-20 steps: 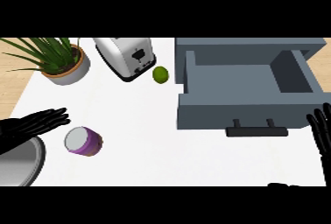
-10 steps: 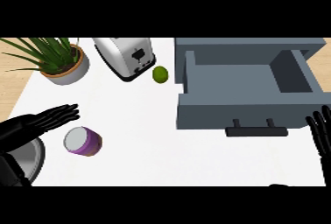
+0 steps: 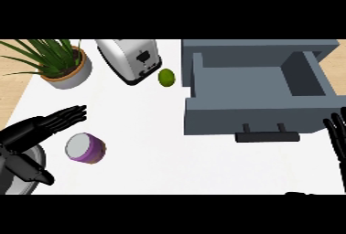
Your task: Pick up the can, place it into the drawer and close the drawer
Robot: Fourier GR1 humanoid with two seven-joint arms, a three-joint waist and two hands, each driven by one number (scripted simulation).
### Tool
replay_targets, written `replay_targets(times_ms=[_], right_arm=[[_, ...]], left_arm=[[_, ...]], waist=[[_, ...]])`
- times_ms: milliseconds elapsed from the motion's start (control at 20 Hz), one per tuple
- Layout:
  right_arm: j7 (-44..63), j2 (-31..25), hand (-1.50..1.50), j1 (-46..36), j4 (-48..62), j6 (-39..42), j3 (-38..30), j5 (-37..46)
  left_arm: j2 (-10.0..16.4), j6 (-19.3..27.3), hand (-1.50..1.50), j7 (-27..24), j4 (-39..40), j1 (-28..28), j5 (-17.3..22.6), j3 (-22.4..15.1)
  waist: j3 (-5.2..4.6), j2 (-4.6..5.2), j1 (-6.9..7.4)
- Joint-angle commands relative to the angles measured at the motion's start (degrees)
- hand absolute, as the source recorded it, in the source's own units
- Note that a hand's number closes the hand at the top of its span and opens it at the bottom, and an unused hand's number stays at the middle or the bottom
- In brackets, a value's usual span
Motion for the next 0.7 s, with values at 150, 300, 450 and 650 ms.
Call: replay_targets(times_ms=[150, 300, 450, 650], right_arm=[[-0.1, 0.3, -1.50, -1.5, 1.8, -0.1, 0.7, 1.3], [-4.6, 1.5, -1.50, 0.0, 4.6, 0.4, 0.1, 1.1], [-1.3, 0.9, -1.50, 0.3, 0.5, 0.7, 1.0, 0.8], [-2.5, 0.3, -1.50, 0.2, 1.3, 1.5, -0.2, 0.0]], left_arm=[[1.1, -4.1, -1.50, -15.6, 7.1, -2.3, -7.7, -4.3], [2.6, -2.7, -1.50, -19.7, 8.4, -2.1, -8.3, -6.2], [2.2, 1.5, -1.50, -22.3, 11.6, -2.8, -11.4, -9.9], [5.2, 3.3, -1.50, -28.5, 15.8, -3.7, -12.4, -12.3]], waist=[[-0.06, 0.23, -0.31], [-0.01, 0.22, -0.43], [-0.13, 0.30, -1.24], [-0.09, 0.30, -1.13]])
